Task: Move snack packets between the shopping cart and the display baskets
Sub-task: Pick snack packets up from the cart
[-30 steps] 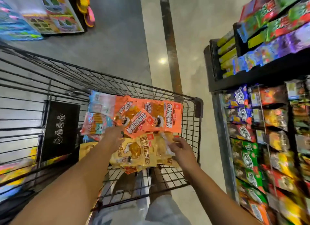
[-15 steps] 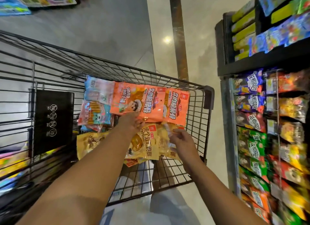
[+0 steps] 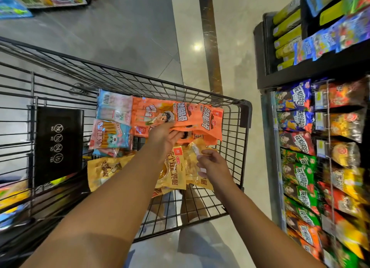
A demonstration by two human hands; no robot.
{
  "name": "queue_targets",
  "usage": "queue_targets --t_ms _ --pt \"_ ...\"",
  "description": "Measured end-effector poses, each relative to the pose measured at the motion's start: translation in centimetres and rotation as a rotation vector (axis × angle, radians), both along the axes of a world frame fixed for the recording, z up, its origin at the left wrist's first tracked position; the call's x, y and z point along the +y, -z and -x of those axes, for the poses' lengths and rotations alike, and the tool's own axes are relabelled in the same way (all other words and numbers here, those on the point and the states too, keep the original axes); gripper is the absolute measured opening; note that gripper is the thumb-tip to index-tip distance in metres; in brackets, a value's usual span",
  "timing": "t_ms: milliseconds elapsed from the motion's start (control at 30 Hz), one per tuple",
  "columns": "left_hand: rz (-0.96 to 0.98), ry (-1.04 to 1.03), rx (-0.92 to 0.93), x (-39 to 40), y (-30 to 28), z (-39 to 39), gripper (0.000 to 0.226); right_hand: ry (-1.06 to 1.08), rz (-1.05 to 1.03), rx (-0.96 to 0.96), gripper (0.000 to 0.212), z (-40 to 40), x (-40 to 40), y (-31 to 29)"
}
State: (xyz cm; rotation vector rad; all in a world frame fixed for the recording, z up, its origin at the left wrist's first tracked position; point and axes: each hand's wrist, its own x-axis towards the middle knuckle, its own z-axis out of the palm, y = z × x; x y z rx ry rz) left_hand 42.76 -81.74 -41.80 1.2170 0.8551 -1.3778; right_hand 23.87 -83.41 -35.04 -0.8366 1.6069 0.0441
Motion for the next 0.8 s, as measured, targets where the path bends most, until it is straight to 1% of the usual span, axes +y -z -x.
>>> queue_targets --t_ms 100,267,367,433,500,533,633,667,800 --pt "-0.032 -0.018 -0.062 0.0 -1.0 -0.5 0.034 0.07 -0.053 -0.011 0.022 -0.6 -0.4 0.9" --pt "-0.072 -0.091 -0.116 2.7 -4.5 -1.6 0.035 0.182 -0.161 -0.103 0.016 -2.6 -0.6 2.6" --pt "-0.054 -0.093 -0.231 5.9 -7.3 -2.7 0.041 0.204 -0.198 -0.142 0.01 -3.9 0.1 3.7" --pt "-0.053 -0.078 -0.322 8.5 -9.0 -3.7 0.039 0.246 -0.223 -0.153 0.012 -4.9 0.6 4.6" --pt "-0.056 -0.096 -0.391 11.3 -10.4 -4.7 0.032 0.277 -0.249 -0.126 0.024 -5.9 0.9 5.5" --pt "-0.063 -0.099 -0.416 12.5 -11.0 -5.2 0.03 0.308 -0.259 -0.119 0.025 -6.3 1.0 5.8" --pt "-0.075 -0.096 -0.43 15.2 -12.0 -6.5 0.028 0.448 -0.276 -0.132 0.017 -7.0 1.2 6.7" --pt "-0.088 -0.091 -0.421 15.7 -12.0 -6.8 0.027 0.486 -0.275 -0.137 0.017 -7.1 1.3 6.9" --pt "-0.141 -0.046 -0.444 17.2 -11.8 -6.7 0.026 0.609 -0.284 -0.134 0.006 -8.0 1.2 7.3"
